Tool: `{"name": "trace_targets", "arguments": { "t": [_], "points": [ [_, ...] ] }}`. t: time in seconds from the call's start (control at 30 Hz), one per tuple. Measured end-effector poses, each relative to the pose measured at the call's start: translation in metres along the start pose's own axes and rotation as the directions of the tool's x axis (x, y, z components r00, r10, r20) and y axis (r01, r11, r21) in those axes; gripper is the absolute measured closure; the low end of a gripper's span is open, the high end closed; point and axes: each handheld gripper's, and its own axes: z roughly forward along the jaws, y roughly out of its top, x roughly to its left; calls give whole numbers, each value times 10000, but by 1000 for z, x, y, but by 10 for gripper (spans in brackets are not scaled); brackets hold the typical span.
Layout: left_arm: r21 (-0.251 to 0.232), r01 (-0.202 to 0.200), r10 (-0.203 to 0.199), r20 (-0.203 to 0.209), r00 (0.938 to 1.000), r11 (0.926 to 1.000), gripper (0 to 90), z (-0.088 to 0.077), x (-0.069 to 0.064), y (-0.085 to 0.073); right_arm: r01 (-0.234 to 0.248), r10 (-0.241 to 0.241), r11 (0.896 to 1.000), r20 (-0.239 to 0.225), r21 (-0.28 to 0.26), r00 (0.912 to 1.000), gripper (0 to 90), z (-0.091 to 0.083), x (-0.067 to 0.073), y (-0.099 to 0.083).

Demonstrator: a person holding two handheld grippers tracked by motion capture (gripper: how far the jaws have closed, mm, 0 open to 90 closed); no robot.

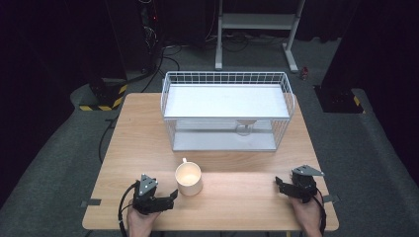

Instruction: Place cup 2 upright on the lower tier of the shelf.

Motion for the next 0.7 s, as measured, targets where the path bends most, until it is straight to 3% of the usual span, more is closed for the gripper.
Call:
{"name": "trace_targets", "arguments": {
  "t": [0.17, 0.37, 0.53, 0.7],
  "points": [
    [59, -363, 362, 118, 9993, 9993, 57, 0, -8, 2, 14, -14, 10000, -3, -4, 10000, 266, 0, 0, 0],
    [434, -365, 342, 521, 9981, 9984, 59, 2, -15, 1, 13, -13, 10000, 5, -7, 10000, 267, 0, 0, 0],
    [145, -468, 458, 635, 9969, 9988, 80, -1, -20, 2, 29, -29, 10000, 4, -10, 10000, 267, 0, 0, 0],
    [207, -666, 652, 612, 9960, 9976, 58, 1, -25, 5, 29, -29, 10000, 6, -11, 10000, 267, 0, 0, 0]
  ]
}}
